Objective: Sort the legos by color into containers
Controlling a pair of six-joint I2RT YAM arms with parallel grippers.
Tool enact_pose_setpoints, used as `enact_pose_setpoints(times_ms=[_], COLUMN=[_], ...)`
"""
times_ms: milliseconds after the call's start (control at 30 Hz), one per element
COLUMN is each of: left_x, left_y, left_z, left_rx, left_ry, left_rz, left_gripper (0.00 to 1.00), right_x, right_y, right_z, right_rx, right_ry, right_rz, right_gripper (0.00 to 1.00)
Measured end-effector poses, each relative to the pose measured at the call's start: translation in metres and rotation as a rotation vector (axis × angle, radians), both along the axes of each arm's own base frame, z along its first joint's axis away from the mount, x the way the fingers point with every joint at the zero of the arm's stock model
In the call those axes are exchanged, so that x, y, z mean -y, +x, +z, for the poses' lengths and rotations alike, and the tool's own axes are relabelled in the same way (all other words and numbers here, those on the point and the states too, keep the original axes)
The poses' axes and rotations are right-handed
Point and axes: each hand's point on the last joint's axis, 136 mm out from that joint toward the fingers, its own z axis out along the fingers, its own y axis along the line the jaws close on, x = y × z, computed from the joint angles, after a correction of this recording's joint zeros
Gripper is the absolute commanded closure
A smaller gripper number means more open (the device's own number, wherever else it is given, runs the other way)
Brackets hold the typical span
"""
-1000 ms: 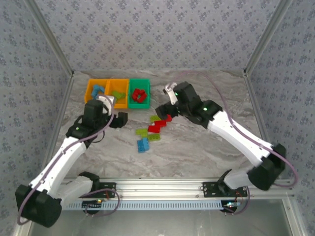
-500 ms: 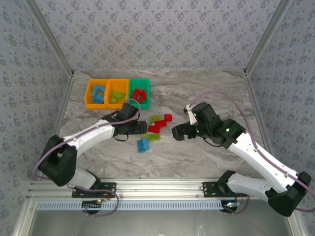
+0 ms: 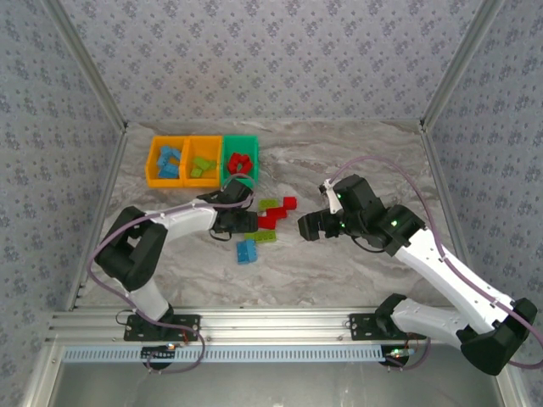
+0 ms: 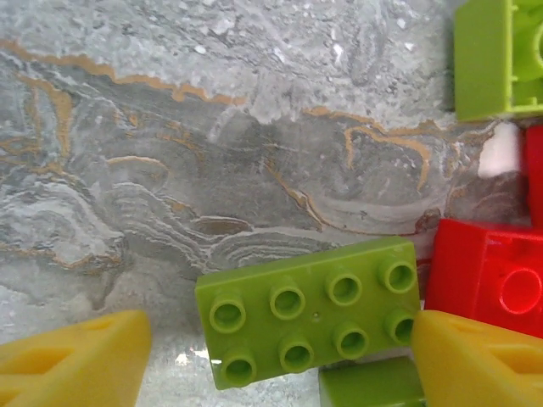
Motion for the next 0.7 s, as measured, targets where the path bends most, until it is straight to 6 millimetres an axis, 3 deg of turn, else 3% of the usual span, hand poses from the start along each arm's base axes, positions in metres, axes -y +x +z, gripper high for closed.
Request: enact_pose_setpoints(times_ms=[100,333,567,700], left_x=[-0.006,-0.064,-0.063,-0.065], left_y=[0.004,0.006,0.0,0.0], left_z=[-0.001,0.002,0.008,0.006], left_rx=[0.018,0.044,0.044,0.047], left_ry=[0.0,0.036,0.02,0.02], left_rz=[0.019,0.147,0.152,0.178], left_gripper=[0.29,0.3,0.09,0.05], right_x=[0.0,-0.001,-0.005,-0.005], right_y=[0.0,0.0,0.002,0.003], right_z=[0.0,0.0,-0.006,-0.007], right_rx=[-0.006,-0.009,-0.032,-0.037], right_ry=[0.005,0.013,0.011,0.011], right_rz=[-0.003,-0.007,-0.007,-0.01], right_gripper=[0.0,0.0,0.0,0.0])
